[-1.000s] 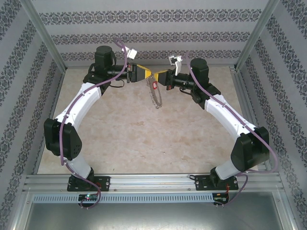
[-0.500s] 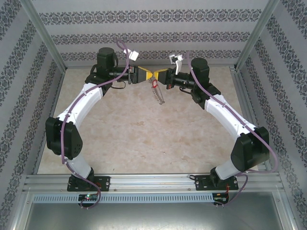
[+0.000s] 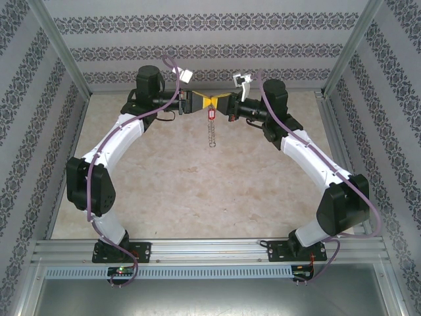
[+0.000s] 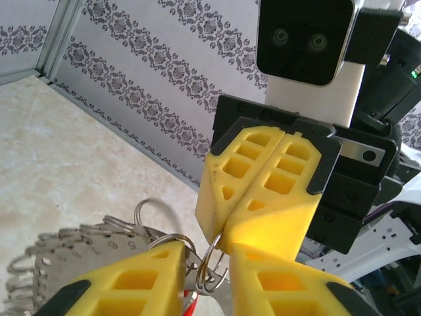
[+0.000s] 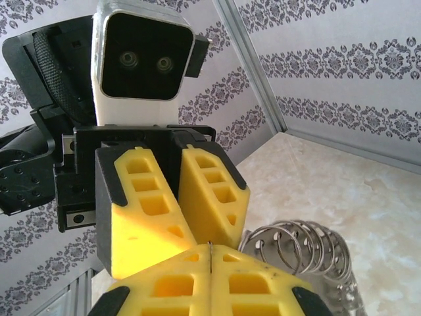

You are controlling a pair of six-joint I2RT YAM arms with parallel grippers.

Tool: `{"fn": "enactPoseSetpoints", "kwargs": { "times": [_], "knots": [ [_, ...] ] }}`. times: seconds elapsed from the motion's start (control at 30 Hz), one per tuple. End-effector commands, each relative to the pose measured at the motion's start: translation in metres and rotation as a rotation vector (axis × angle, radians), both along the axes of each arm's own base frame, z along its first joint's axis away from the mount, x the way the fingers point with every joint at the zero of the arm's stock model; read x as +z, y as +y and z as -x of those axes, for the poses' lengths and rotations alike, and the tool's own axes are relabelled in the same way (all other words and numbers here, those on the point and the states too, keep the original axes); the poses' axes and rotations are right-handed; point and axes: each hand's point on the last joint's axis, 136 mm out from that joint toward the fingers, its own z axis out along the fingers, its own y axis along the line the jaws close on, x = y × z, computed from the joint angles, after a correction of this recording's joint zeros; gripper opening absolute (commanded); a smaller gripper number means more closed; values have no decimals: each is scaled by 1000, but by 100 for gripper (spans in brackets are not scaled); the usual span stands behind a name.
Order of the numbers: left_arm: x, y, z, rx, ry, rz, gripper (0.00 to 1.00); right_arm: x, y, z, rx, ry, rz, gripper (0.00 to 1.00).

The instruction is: Put the keys on the keyring

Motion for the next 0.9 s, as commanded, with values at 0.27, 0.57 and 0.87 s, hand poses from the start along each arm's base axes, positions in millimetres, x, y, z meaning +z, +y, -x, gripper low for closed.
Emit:
{"fn": "enactPoseSetpoints", "kwargs": {
  "times": [0.27,0.57,0.87],
  "knots": [
    [11,-9,3,-35,-52,52,0,15,2,2,21,-44,-36,0],
    [16,-10,7,-62,-95,57,0,30,-37,-2,-83,-42,-69,42],
    [33,-6,15,-109,-159,47,0,-8,-61,-2,-122,-1,-25,51]
  ]
}}
